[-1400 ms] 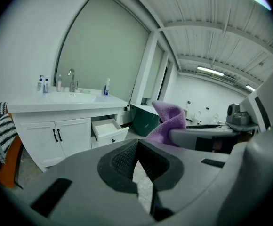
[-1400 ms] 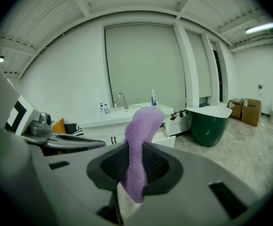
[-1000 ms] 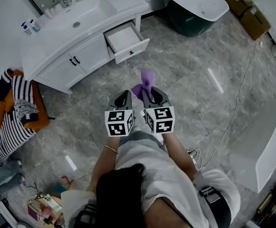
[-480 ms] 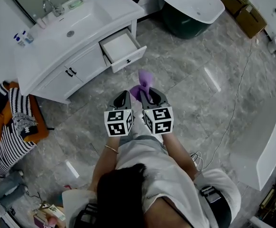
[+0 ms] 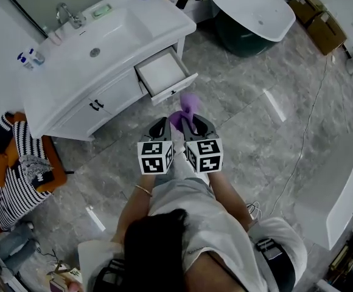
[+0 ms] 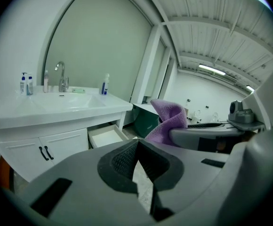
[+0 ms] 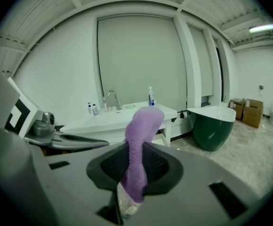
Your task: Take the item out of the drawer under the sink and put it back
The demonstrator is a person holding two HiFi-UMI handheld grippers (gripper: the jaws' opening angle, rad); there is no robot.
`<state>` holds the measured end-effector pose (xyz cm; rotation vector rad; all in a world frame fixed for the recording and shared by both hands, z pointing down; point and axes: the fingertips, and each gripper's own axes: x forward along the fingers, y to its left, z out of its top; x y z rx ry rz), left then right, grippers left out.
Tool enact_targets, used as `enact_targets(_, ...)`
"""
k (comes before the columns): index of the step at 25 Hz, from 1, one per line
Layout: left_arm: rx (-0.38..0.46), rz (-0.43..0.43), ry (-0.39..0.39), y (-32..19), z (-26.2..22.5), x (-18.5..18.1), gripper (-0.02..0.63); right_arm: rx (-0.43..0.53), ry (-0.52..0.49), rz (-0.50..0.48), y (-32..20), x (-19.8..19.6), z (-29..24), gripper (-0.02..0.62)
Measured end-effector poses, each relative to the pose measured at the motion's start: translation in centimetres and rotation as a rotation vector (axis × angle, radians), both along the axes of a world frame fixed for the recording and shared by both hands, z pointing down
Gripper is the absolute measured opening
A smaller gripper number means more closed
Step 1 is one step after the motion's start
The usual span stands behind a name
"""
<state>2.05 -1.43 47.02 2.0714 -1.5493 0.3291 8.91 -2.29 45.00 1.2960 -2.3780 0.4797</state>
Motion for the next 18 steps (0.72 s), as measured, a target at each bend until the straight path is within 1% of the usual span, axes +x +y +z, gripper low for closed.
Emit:
enact_targets(7, -0.01, 0.019, 0.009, -5.8, 0.6, -3.5, 0.003, -0.009, 0.018, 0.015, -5.5, -3.5, 0.6, 0.08)
enact_targets(13, -0.015, 0.043, 0.019, -10.2, 0.9, -5.6, 0.003, -0.011, 0.021, 0.049, -9.5, -5.3, 0.8, 0.08)
enact_targets(18, -0.027, 0.053, 0.03, -12.8, 1.5, -7.0, 0.003, -0.029, 0.044, 0.076, -12.1, -6.3, 1.5, 0.08)
